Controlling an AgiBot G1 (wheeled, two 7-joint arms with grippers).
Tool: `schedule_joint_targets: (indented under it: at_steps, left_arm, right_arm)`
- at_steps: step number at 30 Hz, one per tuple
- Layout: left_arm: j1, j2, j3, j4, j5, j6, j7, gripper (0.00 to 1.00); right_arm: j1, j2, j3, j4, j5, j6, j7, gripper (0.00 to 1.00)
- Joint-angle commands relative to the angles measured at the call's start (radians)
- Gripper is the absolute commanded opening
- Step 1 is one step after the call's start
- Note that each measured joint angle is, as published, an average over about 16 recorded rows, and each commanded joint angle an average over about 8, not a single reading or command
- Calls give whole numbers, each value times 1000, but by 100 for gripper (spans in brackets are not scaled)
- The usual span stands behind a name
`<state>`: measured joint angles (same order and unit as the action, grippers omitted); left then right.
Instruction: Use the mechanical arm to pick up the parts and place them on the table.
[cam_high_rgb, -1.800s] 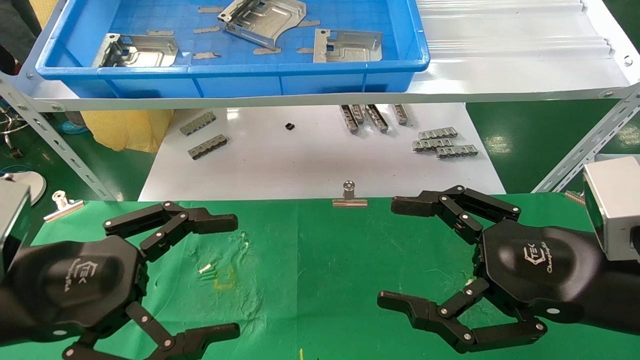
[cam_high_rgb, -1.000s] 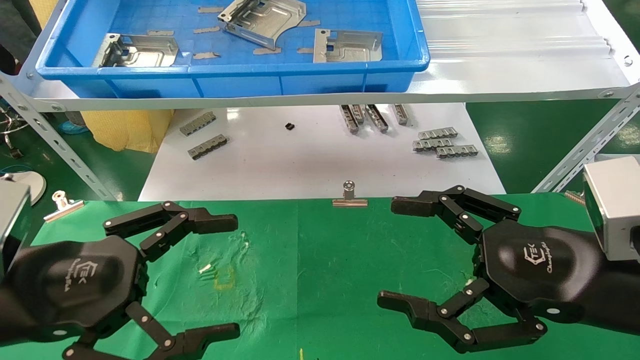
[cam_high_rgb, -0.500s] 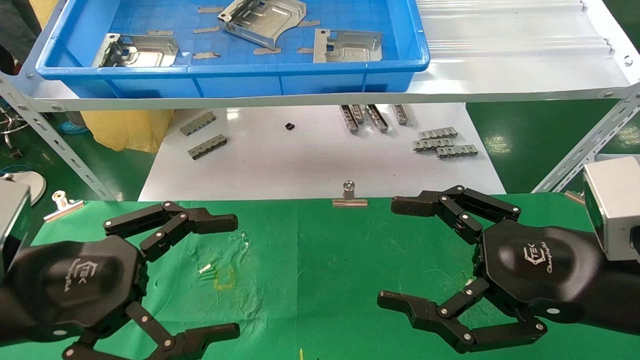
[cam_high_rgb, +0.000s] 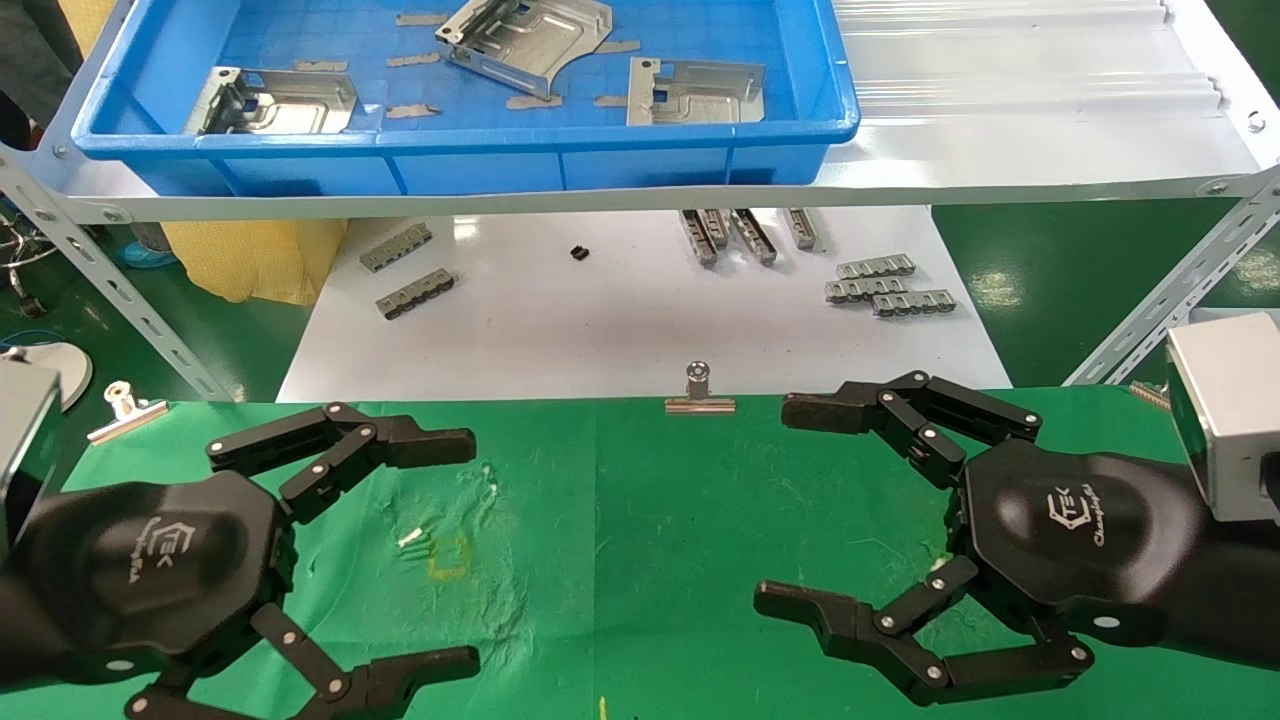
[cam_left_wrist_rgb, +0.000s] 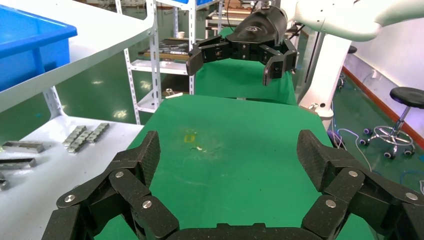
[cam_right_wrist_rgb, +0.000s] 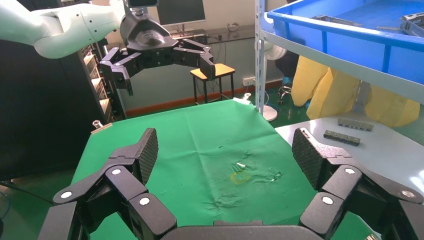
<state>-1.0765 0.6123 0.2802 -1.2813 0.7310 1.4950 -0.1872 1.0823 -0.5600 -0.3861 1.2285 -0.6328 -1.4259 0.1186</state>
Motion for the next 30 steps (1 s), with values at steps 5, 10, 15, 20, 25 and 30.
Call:
schedule_joint_targets:
  at_steps: [5,10,15,20,25,30]
  left_arm:
    - [0,0,0,0,0,0,0,100]
    - [0,0,0,0,0,0,0,100]
    - [0,0,0,0,0,0,0,100]
    - [0,0,0,0,0,0,0,100]
    - [0,0,0,0,0,0,0,100]
    - [0,0,0,0,0,0,0,100]
  right_arm:
    - [0,0,0,0,0,0,0,0]
    - [0,0,0,0,0,0,0,0]
    - [0,0,0,0,0,0,0,0]
    - [0,0,0,0,0,0,0,0]
    - [0,0,0,0,0,0,0,0]
    - [0,0,0,0,0,0,0,0]
